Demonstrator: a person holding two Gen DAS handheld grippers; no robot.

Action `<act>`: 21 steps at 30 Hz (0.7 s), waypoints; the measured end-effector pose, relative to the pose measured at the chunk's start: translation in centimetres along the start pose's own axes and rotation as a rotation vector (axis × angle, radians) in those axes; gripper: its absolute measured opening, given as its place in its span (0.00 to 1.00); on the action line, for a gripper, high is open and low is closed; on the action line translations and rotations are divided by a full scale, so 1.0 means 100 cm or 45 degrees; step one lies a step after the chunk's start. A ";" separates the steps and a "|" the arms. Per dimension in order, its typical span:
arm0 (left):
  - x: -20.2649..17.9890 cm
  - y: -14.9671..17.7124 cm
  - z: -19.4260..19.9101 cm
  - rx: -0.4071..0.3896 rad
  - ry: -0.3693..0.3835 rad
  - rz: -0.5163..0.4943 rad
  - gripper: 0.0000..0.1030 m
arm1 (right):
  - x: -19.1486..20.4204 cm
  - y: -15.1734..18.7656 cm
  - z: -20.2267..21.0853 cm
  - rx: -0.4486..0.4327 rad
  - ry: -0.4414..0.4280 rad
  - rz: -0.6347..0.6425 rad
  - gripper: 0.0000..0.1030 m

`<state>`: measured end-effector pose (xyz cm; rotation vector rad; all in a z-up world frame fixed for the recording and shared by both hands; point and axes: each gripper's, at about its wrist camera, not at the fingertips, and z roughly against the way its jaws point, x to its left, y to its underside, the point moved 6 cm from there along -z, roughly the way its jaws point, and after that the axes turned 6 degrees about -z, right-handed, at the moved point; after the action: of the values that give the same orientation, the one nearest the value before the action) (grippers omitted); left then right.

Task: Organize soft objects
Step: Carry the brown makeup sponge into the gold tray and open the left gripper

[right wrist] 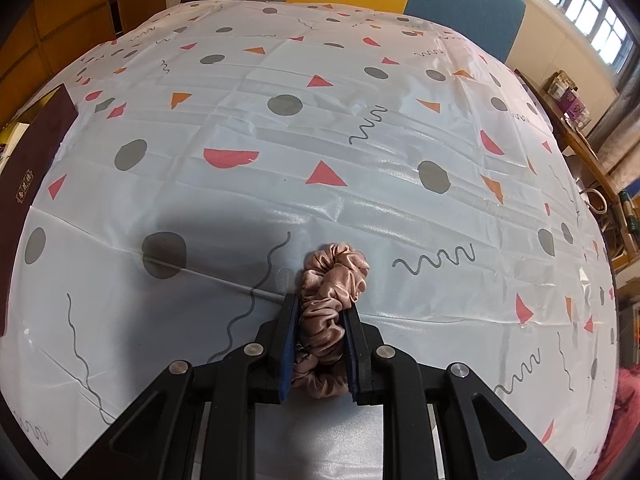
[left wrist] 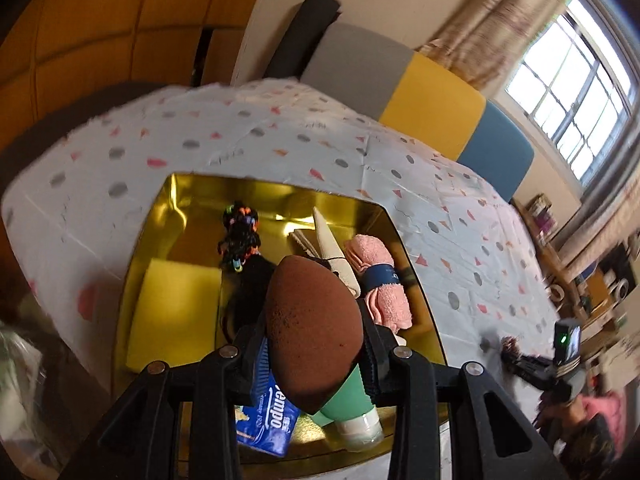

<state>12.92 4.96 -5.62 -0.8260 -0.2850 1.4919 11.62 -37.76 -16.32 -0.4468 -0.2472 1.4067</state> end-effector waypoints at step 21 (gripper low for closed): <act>-0.026 -0.008 -0.063 0.131 -0.067 -0.150 0.66 | 0.000 0.001 0.001 0.000 0.025 0.018 0.20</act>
<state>17.31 0.65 -8.76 -0.6774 -0.2891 1.4072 11.53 -37.75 -16.26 -0.4625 -0.2285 1.4155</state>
